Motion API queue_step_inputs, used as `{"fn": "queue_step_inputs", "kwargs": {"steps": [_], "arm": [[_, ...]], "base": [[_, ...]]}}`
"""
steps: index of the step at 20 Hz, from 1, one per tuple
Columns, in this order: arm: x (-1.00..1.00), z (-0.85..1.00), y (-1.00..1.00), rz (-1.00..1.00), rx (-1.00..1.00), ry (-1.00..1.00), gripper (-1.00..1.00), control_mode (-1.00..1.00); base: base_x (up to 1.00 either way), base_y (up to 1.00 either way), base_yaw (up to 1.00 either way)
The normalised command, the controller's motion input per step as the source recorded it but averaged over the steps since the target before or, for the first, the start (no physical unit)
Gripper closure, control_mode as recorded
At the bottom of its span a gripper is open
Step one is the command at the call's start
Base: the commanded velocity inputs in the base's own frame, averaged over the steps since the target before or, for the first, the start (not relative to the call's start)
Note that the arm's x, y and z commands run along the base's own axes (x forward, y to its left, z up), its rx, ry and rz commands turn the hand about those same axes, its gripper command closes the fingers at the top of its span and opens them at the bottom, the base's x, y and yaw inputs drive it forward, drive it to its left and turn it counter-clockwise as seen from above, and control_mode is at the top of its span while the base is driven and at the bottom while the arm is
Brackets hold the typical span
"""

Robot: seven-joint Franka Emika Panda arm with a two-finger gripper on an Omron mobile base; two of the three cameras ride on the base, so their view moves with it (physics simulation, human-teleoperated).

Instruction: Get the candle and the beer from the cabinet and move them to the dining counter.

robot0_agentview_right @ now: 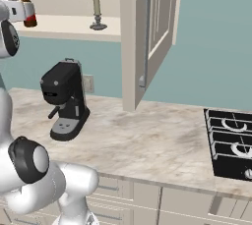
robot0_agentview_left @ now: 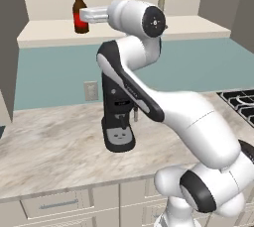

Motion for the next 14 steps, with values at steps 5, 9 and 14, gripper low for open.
{"fn": "queue_step_inputs", "kwargs": {"steps": [5, 9, 14], "arm": [[0.49, 0.03, 0.02, 0.00, 0.00, 0.15, -1.00, -1.00], [0.26, 0.19, 0.00, 0.00, 0.00, 0.00, -1.00, -1.00], [0.11, 0.29, 0.07, 0.00, 0.00, 0.00, -1.00, -1.00]], "base": [[0.00, 0.00, 0.00], [0.00, 0.00, 0.00], [0.00, 0.00, 0.00]]}}
